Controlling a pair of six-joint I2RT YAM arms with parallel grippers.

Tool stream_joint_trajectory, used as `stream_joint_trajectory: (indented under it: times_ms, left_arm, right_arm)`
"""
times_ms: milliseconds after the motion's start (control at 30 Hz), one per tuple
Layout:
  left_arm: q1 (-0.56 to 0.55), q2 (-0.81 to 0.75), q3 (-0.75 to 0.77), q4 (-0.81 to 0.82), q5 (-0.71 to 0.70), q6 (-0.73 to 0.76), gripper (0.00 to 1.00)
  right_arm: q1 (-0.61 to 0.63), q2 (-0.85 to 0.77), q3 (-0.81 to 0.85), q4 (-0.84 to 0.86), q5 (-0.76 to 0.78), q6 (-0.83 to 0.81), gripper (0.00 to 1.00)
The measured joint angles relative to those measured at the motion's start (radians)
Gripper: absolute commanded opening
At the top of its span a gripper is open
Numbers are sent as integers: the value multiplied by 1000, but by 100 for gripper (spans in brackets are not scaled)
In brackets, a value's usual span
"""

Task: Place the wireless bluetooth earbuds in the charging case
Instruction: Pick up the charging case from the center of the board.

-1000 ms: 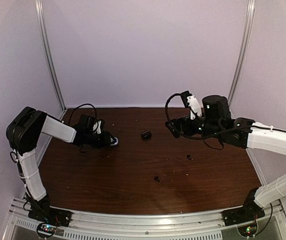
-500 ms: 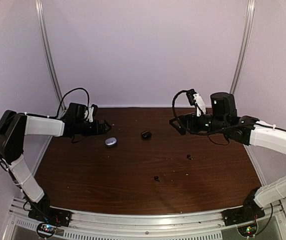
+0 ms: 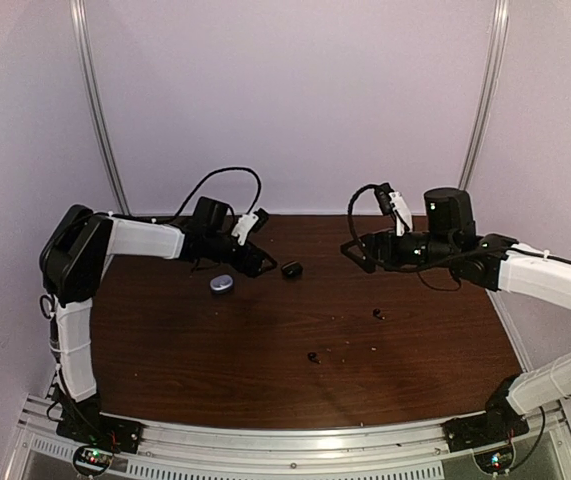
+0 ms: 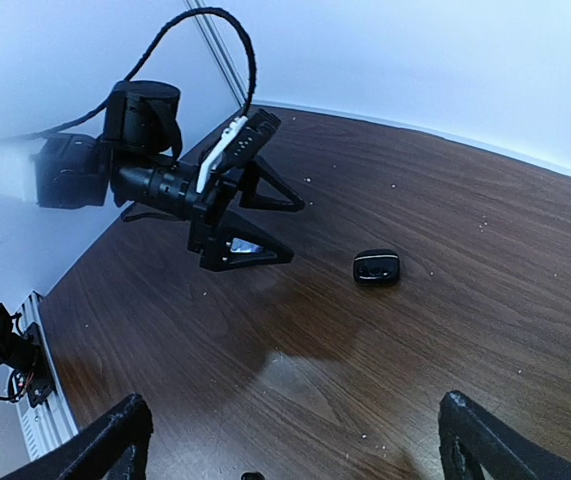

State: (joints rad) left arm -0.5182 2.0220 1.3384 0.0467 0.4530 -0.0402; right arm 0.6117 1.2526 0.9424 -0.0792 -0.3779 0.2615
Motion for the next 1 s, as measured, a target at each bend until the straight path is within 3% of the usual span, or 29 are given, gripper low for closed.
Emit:
stream_joint_trajectory:
  times_ms: [200,467,800,1000]
  left_arm:
    - [-24,164,184,-126,-13,101,82]
    - [-42,326,370,-262,-39,178,67]
    - [-84,414,517,-326,-51,223,57]
    - [-97,459,587,-333,-57,237,42]
  right_arm:
    - [-14,-3,-14,-2,-19,0,100]
    - [-36,-4,-14,-5,-39,-3,100]
    - [-55,-4,-14,-9,-57,-5,100]
    - [-61,-4,-14,-10,-63,-6,100]
